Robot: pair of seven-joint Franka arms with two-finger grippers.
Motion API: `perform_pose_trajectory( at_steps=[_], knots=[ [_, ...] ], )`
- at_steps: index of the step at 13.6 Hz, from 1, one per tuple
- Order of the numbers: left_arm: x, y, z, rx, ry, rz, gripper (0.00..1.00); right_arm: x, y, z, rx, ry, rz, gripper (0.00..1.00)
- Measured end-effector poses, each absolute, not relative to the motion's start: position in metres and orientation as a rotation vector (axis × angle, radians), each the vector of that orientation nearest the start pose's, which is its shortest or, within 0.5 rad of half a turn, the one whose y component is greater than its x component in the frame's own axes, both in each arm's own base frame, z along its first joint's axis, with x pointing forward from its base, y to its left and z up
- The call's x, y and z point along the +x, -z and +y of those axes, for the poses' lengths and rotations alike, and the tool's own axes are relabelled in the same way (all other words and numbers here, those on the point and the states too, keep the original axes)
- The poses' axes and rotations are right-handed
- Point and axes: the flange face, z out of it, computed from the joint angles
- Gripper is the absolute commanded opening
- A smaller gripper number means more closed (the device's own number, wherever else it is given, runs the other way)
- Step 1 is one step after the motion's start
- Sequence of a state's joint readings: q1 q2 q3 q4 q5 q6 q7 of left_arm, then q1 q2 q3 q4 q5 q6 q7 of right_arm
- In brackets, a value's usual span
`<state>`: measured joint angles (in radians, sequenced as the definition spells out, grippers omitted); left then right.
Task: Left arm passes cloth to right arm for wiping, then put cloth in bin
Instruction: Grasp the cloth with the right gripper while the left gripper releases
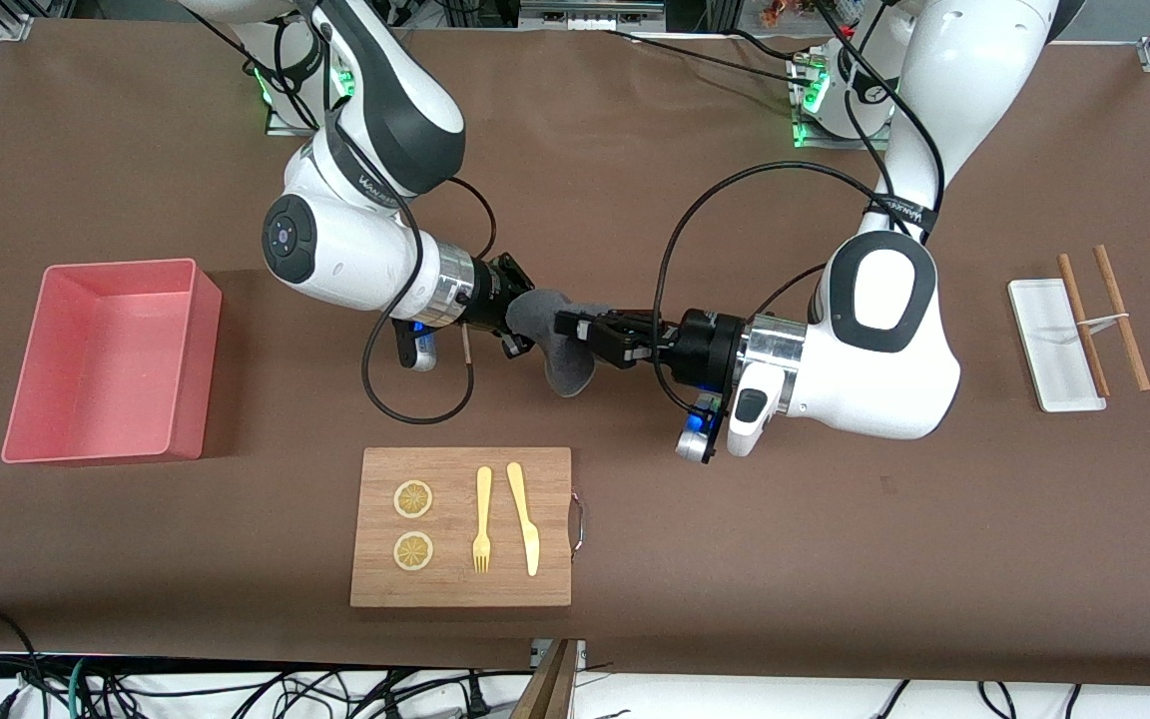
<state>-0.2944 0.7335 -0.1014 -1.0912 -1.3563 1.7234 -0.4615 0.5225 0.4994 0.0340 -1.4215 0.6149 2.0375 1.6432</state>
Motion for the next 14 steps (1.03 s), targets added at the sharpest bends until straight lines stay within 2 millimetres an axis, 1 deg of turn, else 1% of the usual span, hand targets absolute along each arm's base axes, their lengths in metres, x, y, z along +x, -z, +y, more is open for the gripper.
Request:
perform_pose_trajectory(
  at_steps=[1, 2, 3, 4, 8, 10, 11, 12, 14],
  knots=[
    [0.679, -0.459, -0.35, 1.761, 0.698, 0.374, 0.0, 0.594, -0.431, 0.402, -2.117, -0.648, 1.683, 0.0],
    [0.68, -0.459, -0.35, 1.761, 0.697, 0.376, 0.19, 0.594, -0.432, 0.402, -2.117, -0.647, 1.683, 0.0],
    [0.68, -0.458, -0.349, 1.762, 0.696, 0.377, 0.84, 0.594, -0.432, 0.401, -2.116, -0.647, 1.684, 0.0],
    [0.681, -0.458, -0.347, 1.763, 0.693, 0.379, 1.0, 0.594, -0.432, 0.401, -2.115, -0.646, 1.684, 0.0],
    [0.684, -0.46, -0.341, 1.763, 0.682, 0.383, 1.0, 0.595, -0.432, 0.401, -2.115, -0.645, 1.684, 0.0],
    [0.687, -0.461, -0.327, 1.76, 0.696, 0.377, 1.0, 0.595, -0.432, 0.401, -2.116, -0.644, 1.682, 0.0],
    [0.69, -0.46, -0.313, 1.764, 0.706, 0.368, 1.0, 0.594, -0.432, 0.401, -2.132, -0.643, 1.662, 0.0],
    [0.694, -0.459, -0.294, 1.778, 0.708, 0.354, 1.0, 0.592, -0.43, 0.402, -2.176, -0.644, 1.61, 0.0],
    [0.701, -0.454, -0.252, 1.822, 0.694, 0.309, 1.0, 0.585, -0.423, 0.402, -2.316, -0.645, 1.455, 0.0]
  ],
)
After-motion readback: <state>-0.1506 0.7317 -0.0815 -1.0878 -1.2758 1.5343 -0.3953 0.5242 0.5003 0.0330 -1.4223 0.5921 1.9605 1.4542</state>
